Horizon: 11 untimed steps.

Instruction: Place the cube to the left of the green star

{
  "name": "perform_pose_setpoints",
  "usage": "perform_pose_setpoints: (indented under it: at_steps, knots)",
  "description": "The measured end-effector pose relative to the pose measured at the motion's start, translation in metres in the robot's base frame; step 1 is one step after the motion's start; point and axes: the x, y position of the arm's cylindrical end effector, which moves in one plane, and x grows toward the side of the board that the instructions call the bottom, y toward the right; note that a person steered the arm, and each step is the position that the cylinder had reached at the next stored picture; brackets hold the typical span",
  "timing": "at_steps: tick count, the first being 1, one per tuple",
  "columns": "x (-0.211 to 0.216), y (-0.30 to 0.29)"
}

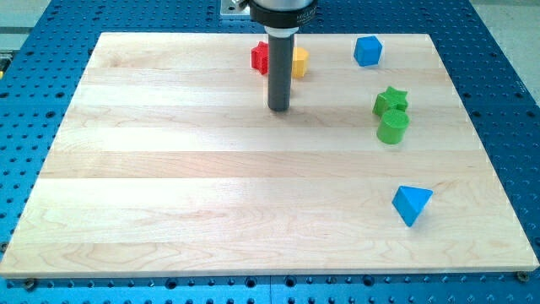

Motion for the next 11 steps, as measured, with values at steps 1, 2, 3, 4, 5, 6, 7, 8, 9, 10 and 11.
perform_pose_setpoints:
  at_steps: [1, 2, 3, 4, 5, 6, 7, 8, 9, 10, 11]
  knots:
    - [-0.043, -0.009]
    - [-0.018, -0.007]
    - [-0.016, 0.125]
    - [-0.059, 0.203]
    - [-0.120, 0.219]
    - [-0.147, 0.202]
    - [-0.149, 0.169]
    - [-0.098, 0.167]
    - [-0.035, 0.178]
    - [-0.020, 0.164]
    - [0.021, 0.143]
